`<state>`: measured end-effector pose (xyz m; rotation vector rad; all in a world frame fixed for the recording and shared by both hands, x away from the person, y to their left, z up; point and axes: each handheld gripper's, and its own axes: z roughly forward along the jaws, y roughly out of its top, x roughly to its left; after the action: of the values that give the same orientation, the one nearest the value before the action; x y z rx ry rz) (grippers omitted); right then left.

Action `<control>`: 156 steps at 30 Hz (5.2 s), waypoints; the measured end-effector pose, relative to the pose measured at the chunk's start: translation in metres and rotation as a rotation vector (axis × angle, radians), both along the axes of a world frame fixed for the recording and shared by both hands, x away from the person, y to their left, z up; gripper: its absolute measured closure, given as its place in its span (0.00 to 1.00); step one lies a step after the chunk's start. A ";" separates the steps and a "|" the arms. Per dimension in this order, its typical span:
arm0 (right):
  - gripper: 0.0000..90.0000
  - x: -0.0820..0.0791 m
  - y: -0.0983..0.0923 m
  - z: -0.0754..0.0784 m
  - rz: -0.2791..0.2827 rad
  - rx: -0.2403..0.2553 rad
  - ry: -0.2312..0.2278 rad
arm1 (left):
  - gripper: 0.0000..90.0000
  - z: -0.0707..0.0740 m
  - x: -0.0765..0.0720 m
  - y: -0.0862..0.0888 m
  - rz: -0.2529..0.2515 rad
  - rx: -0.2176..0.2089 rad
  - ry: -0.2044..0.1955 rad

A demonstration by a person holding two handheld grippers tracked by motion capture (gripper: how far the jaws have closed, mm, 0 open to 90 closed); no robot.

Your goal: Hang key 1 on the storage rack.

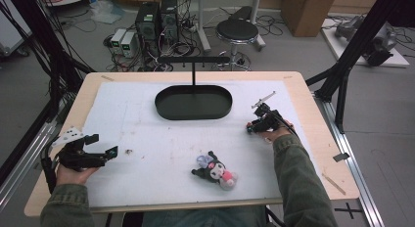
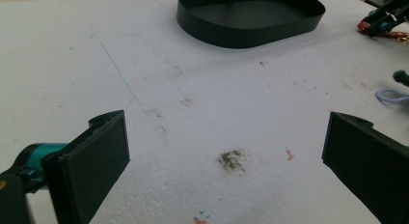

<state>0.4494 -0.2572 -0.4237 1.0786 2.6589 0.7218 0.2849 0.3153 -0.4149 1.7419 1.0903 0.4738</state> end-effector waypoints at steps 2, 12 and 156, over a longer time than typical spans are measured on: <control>0.80 -0.001 0.001 0.000 0.003 0.008 0.013 | 0.03 0.000 0.000 0.000 0.000 0.001 0.000; 0.83 -0.001 -0.001 0.003 -0.050 0.023 0.037 | 0.03 -0.001 0.002 -0.001 -0.006 0.005 0.004; 0.84 0.124 0.150 0.209 -0.178 0.563 -0.202 | 0.05 0.001 0.005 0.000 -0.036 -0.045 -0.010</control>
<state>0.5732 -0.1076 -0.2149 1.2590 2.2023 1.5019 0.2904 0.3152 -0.4142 1.7146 1.0531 0.4324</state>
